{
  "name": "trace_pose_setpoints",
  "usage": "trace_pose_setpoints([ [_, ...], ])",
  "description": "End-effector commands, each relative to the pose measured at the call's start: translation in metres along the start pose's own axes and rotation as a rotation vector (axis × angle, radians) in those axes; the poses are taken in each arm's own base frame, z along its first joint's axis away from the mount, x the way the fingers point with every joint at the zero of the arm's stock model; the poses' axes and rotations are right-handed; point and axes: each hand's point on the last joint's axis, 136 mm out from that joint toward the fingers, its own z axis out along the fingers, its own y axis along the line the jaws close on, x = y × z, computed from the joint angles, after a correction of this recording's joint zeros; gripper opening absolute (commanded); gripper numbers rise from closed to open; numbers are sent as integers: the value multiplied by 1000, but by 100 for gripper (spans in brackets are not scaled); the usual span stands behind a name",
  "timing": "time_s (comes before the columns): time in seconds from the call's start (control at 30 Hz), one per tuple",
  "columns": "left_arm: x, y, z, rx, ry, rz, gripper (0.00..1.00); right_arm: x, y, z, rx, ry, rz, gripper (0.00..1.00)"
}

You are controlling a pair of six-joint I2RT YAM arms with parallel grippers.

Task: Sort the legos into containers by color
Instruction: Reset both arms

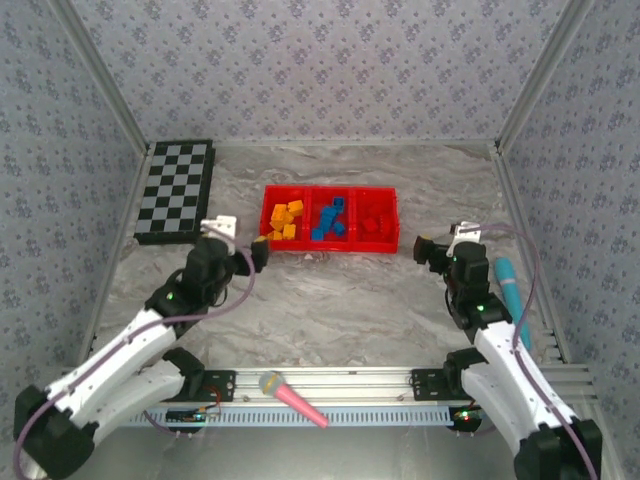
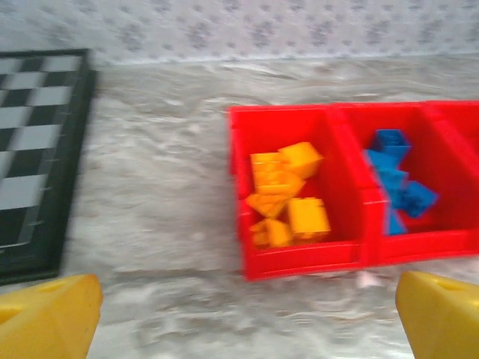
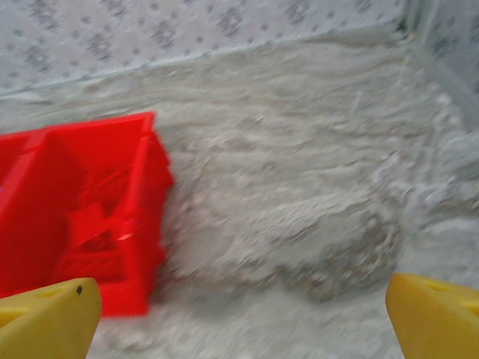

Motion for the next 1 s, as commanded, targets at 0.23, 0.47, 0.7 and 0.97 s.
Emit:
trace_pose_setpoints([
  [0.23,26,90,-33,-336,-307,101,100,14,-19,69,66,-124,-131,100],
  [0.47,55,122,-11,-391,-309,40,100,27,2,86,-33,-122,-291,100],
  [0.7,53,145,21,-348,-254,-75,100,38,-10,108,-48,-57,-223,100],
  [0.97,42,137,103,-254,-80,55,100,35,-33,106,68,-68,-162,100],
])
